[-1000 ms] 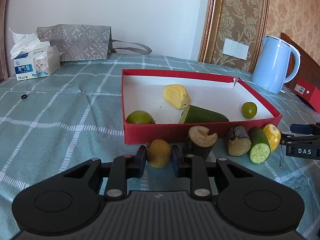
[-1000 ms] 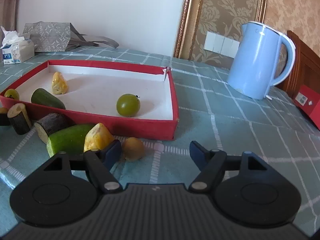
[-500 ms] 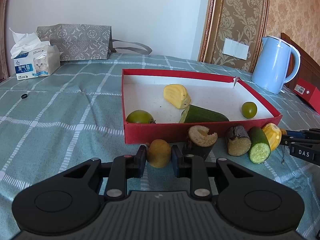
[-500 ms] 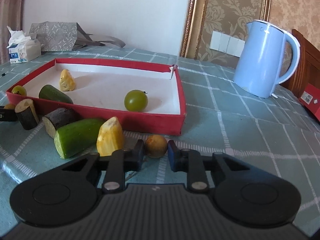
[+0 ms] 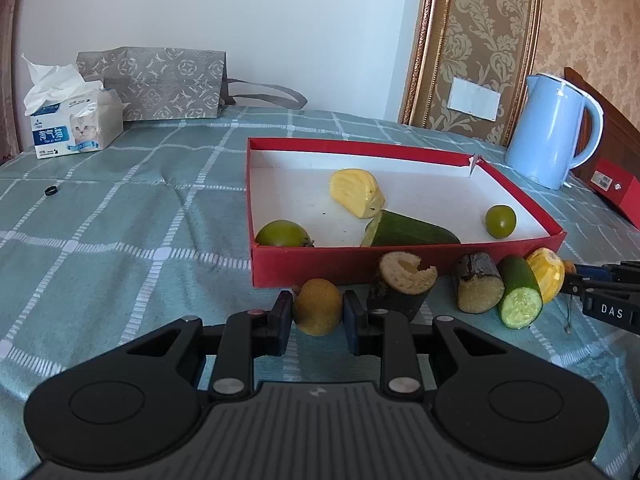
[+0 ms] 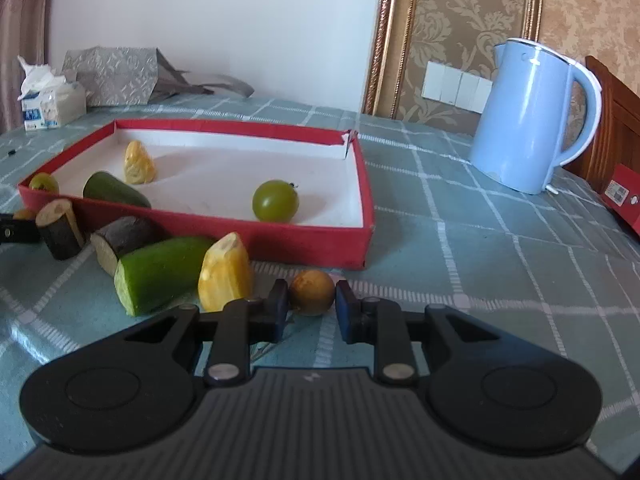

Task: Organize fruits
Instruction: 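Hold the yellow fruit in the left gripper while right gripper lifts the brown fruit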

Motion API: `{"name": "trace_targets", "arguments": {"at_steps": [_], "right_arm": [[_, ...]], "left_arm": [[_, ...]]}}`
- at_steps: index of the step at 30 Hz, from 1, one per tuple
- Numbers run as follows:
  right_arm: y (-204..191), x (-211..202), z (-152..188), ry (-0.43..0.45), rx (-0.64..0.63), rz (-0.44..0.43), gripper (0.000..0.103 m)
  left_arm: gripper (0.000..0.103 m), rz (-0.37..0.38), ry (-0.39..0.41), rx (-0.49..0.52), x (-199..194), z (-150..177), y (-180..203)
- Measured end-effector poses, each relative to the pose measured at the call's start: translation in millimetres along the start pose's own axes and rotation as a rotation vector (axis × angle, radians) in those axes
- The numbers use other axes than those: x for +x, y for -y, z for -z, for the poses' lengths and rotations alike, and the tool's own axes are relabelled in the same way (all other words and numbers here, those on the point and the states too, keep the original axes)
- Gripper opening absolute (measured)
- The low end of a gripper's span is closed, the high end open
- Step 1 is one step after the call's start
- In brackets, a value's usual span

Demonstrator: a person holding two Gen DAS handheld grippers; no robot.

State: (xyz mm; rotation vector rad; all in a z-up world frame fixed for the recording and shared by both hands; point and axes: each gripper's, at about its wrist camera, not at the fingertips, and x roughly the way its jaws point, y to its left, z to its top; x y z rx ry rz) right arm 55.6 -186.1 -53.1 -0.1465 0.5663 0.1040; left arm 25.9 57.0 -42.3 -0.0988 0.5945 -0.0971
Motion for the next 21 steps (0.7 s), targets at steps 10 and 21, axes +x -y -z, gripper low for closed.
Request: {"name": "trace_targets", "arguments": {"at_steps": [10,21], "right_arm": [[0.4,0.7,0.0,-0.009,-0.002,0.005,0.024],[0.6,-5.2,1.0,0.021,-0.002,0.008,0.024]], "left_arm": [[0.026,-0.05,-0.002,-0.016,-3.1,0.5,3.2],[0.026,-0.077,0.0,-0.013,-4.6,0.3,5.1]]}}
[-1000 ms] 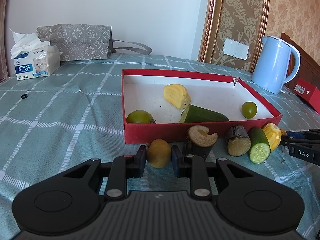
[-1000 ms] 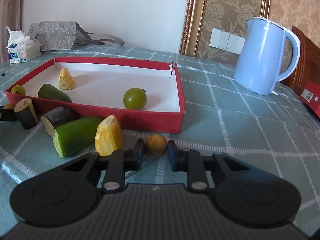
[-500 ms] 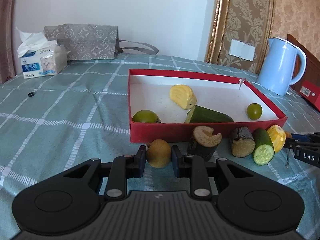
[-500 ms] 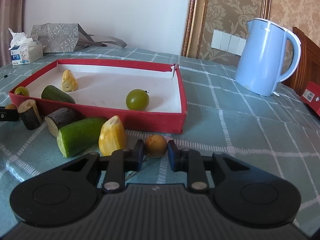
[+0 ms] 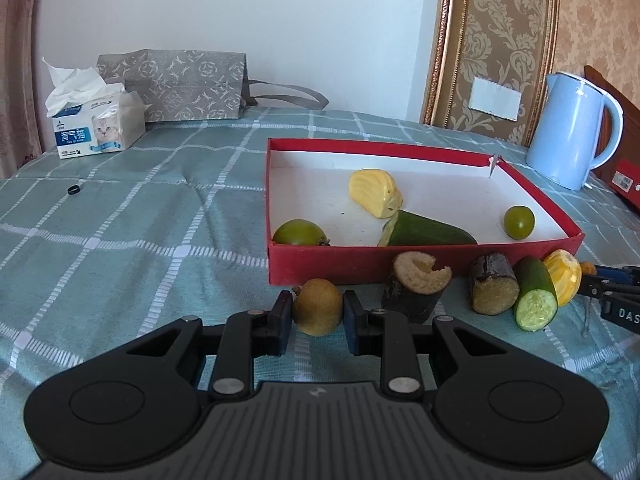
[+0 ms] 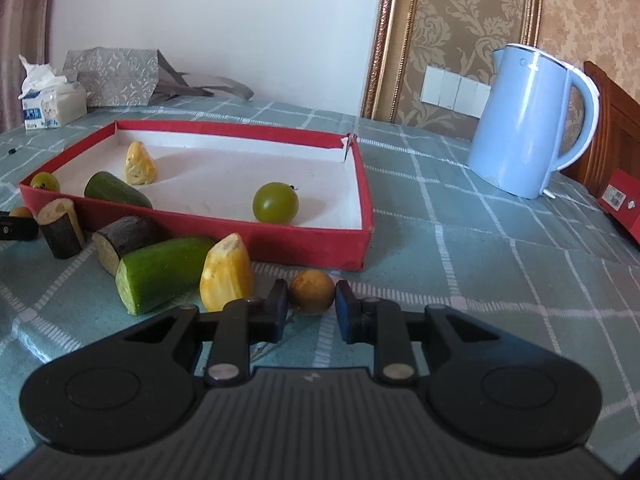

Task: Organize fruits
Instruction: 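Hold the yellow fruit in the left gripper while right gripper lifts the brown fruit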

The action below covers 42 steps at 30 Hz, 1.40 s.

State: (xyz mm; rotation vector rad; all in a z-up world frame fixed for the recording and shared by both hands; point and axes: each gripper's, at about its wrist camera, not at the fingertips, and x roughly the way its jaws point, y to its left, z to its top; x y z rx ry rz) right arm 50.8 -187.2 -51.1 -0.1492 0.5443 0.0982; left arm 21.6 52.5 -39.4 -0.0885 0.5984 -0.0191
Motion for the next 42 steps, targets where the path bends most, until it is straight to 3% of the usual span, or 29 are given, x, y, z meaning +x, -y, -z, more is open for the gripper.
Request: {"name": "trace_targets", "arguments": {"at_steps": [19,21,23,25,30,34,36,39,40,42], "right_arm": [[-8,5,0,-0.029,-0.05,0.031,0.025],[-9,4,0,-0.028,-0.057,0.055,0.032],[-8,5,0,-0.027,-0.058,0.091,0.054],[-1,8,-1,-0.033,-0.032,0.113,0.066],[11,10,-2,-0.041,0.02,0.088,0.071],[3,6,-2,-0.012,-0.033,0.081,0.071],[0,3,-1,0.012,-0.06,0.09,0.066],[3,7,-3,-0.015,-0.051,0.088,0.046],[5,8,-3,-0.027,-0.038,0.066,0.029],[6,7,-3,-0.03,-0.022,0.044,0.024]], "left_arm": [[0.026,-0.022,-0.003,0.019,0,-1,7],[0.026,-0.017,-0.006,0.017,0,-1,7],[0.026,-0.017,-0.006,0.018,0,0,8],[0.026,-0.014,-0.007,0.021,0,0,9],[0.026,-0.001,-0.005,0.023,-1,1,10],[0.026,0.003,0.0,0.014,-2,1,8],[0.026,0.008,0.002,0.011,-3,0,7],[0.026,0.013,0.0,0.023,-3,1,10],[0.026,0.016,0.0,0.026,-3,1,10],[0.026,0.017,0.002,0.026,-4,1,10]]}}
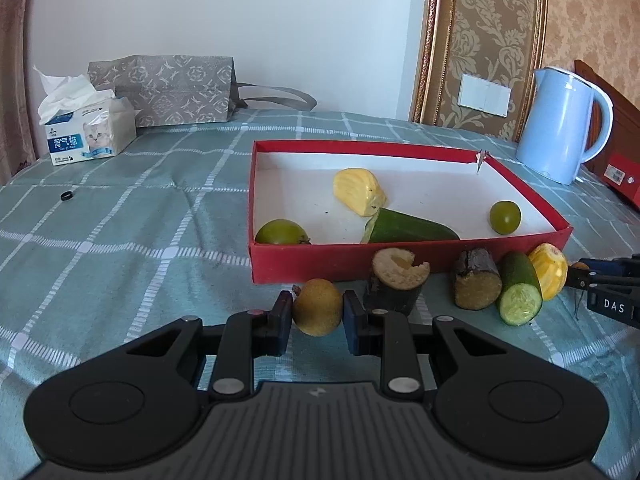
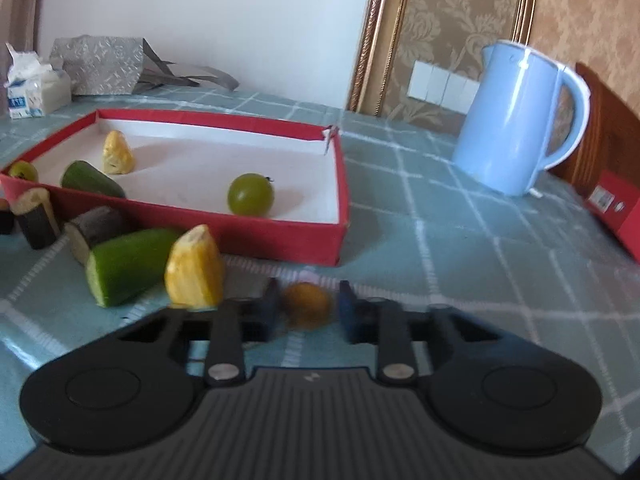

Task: Organize fruits
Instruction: 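Hold the yellow fruit in the left gripper while right gripper lifts the brown fruit, then lower the yellow fruit into the red box and open the left gripper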

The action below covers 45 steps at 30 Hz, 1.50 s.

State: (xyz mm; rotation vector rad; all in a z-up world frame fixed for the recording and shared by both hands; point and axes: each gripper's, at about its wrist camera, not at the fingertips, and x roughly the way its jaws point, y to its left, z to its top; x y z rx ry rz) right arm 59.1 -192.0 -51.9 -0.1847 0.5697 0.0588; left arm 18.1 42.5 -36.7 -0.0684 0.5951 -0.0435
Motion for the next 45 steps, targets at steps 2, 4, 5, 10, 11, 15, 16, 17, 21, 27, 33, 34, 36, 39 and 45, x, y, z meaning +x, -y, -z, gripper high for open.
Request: {"name": "trace_targets", "arguments": {"at_steps": [2,4,5,10,11,15,16,17,21,27,33,34,36,39,45], "right_arm": [[-2,0,1,0.003,-0.01,0.006,0.024],[0,-2,1,0.009,0.006,-0.001,0.024],[2,-3,1,0.014,0.016,-0.004,0.024],[9,-15,0,0.079,0.045,0.004,0.024],[10,-16,-1,0.084,0.052,0.002,0.024],[16,-18,-2,0.091,0.077,-0.006,0.024],[16,-18,-2,0.093,0.082,-0.006,0.024],[18,-18,-2,0.095,0.087,-0.007,0.024],[20,-18,-3,0.1,0.105,-0.017,0.024],[18,-17,-2,0.098,0.1,-0.028,0.024],[18,-16,-1,0.094,0.104,-0.037,0.024],[18,-15,-1,0.091,0.101,-0.039,0.024],[17,-14,-1,0.086,0.097,-0.045,0.024],[16,-14,-1,0.082,0.095,-0.052,0.024],[13,-11,-1,0.073,0.089,-0.064,0.024]], "left_arm": [[0.026,0.002,0.001,-0.006,-1,-1,-1],[0.026,0.0,0.006,-0.008,-2,-2,-1],[0.026,-0.001,0.008,-0.007,-3,-3,-1],[0.026,0.002,0.025,-0.006,-7,-10,0],[0.026,0.002,0.029,-0.001,-8,-12,0],[0.026,0.012,0.052,0.017,-9,-21,7],[0.026,0.012,0.057,0.023,-9,-23,9],[0.026,0.014,0.062,0.031,-9,-24,12],[0.026,0.006,0.065,0.051,-5,-28,20],[0.026,-0.007,0.078,0.08,8,-44,28],[0.026,-0.05,0.071,0.085,36,-63,30],[0.026,-0.056,0.064,0.084,42,-66,30],[0.026,-0.062,0.049,0.08,52,-69,28],[0.026,-0.081,0.027,0.067,68,-73,25],[0.031,-0.118,0.017,0.05,85,-76,19]]}}
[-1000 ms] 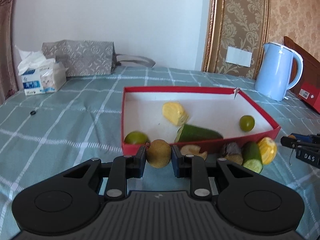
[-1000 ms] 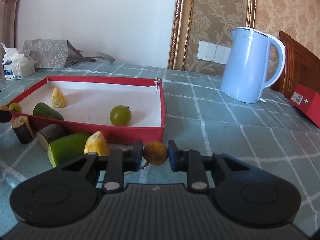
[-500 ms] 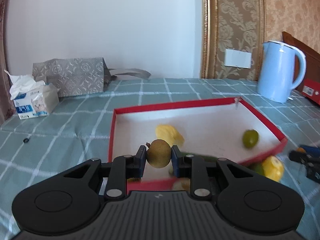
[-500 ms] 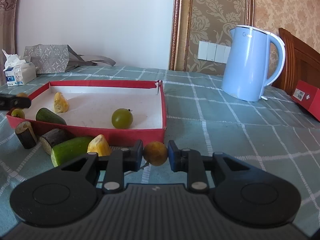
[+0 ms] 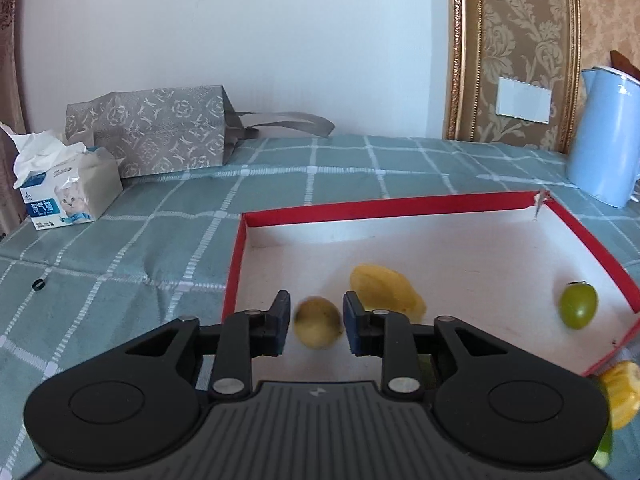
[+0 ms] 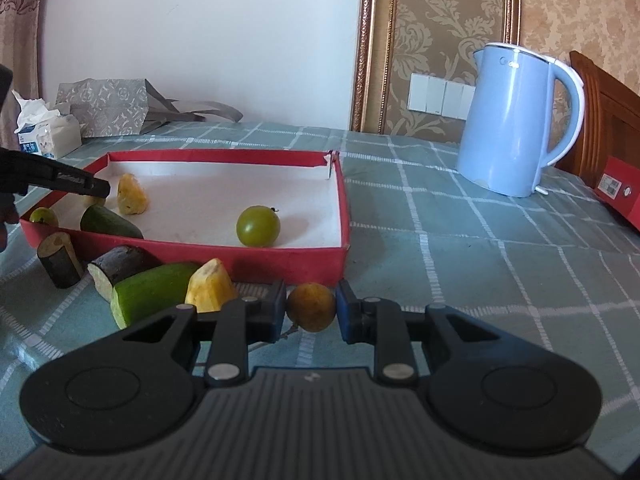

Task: Organize fruits
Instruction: 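Lower the yellow fruit into the red box and open the left gripper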

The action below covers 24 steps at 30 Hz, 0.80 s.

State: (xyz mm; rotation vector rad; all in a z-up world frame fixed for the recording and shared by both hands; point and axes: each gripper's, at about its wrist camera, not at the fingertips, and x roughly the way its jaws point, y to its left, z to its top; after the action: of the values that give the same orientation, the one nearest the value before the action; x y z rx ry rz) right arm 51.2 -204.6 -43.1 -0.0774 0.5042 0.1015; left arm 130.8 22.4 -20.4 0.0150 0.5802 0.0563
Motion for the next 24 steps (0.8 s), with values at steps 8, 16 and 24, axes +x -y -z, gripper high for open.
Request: {"name": "trace_targets", "arguments": {"at_steps": [8,16,24], "right_arm": [[-2,2,2,-0.014,0.0,-0.003,0.024],[-1,3,1,-0.011,0.004,-0.002,0.024],[-2,0,2,0.0,-0.002,-0.003,0.024]], "left_arm": [[0.074,0.009,0.036,-0.051,-6,1,-8],[0.086,0.003,0.11,-0.043,-38,19,-8],[0.086,0.067,0.13,-0.136,-67,36,-24]]}}
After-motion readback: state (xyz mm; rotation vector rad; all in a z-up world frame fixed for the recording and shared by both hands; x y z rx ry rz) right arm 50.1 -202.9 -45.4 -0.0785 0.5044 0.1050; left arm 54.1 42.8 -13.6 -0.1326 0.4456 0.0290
